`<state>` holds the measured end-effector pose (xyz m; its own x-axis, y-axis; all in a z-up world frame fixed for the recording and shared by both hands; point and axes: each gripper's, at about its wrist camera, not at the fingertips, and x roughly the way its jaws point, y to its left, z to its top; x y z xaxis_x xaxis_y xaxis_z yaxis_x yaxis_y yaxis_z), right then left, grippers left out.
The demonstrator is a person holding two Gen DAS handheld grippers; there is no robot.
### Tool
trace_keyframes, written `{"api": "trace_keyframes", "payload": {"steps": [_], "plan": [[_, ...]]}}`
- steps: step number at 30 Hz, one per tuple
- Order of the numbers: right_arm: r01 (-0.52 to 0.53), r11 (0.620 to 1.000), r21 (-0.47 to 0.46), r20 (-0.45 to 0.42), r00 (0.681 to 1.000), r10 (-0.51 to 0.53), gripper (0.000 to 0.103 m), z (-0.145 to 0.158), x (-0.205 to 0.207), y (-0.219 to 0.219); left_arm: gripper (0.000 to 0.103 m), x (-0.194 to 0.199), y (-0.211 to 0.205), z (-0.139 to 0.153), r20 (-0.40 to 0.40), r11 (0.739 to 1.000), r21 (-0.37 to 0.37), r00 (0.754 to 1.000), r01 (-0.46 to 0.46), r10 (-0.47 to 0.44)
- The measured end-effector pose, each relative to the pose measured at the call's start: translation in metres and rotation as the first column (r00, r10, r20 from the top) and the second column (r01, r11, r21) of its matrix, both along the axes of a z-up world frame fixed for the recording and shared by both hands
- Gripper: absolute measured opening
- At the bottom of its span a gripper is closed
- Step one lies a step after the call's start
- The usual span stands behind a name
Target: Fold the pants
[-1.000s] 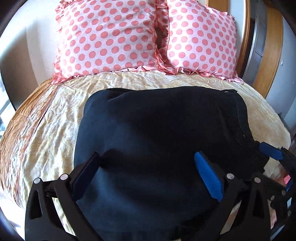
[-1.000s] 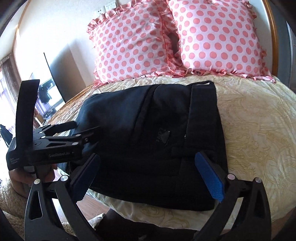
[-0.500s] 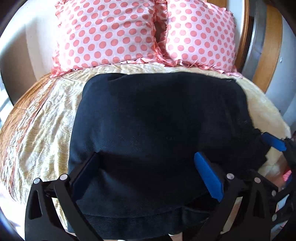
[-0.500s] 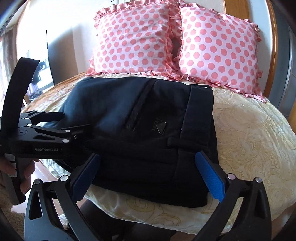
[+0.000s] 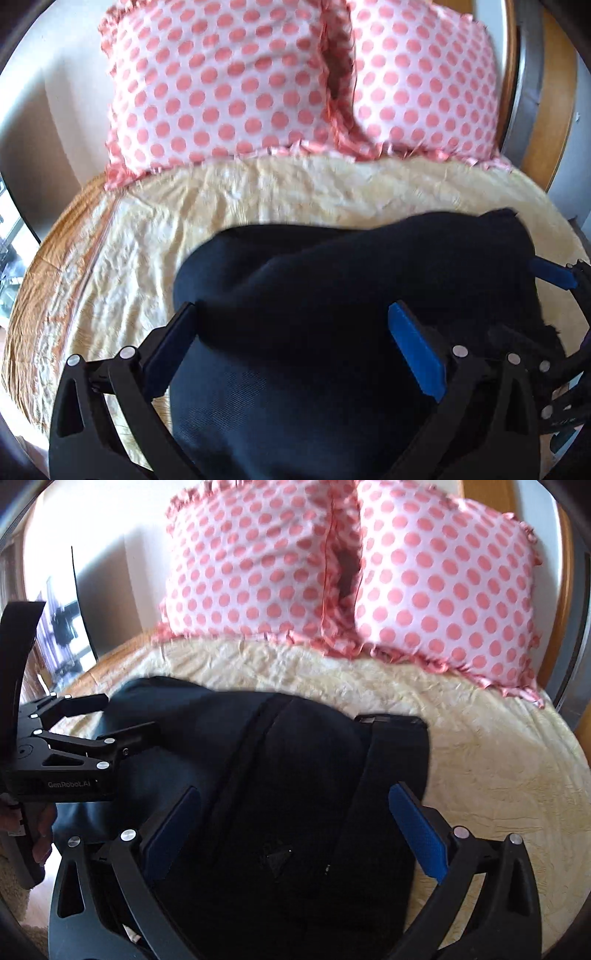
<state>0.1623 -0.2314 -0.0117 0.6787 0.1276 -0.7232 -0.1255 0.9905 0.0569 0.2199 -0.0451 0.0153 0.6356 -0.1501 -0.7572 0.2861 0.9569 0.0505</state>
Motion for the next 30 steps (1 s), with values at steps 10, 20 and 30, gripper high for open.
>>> {"api": "trace_keyframes", "payload": {"steps": [10, 20, 30], "plan": [[-0.033, 0.999, 0.005, -0.067, 0.997, 0.033, 0.102, -0.001, 0.002, 0.000, 0.101, 0.005, 0.007, -0.008, -0.055, 1.000, -0.030, 0.998, 0.004, -0.006], [-0.156, 0.987, -0.031, -0.013, 0.988, 0.156, 0.102, 0.007, -0.077, 0.007, 0.101, -0.071, 0.011, 0.011, 0.039, 0.992, 0.018, 0.992, 0.123, -0.124], [-0.157, 0.958, 0.242, 0.007, 0.987, 0.160, 0.102, 0.018, -0.073, -0.033, 0.101, -0.066, 0.038, 0.007, -0.006, 0.987, -0.103, 0.992, 0.125, -0.126]]}}
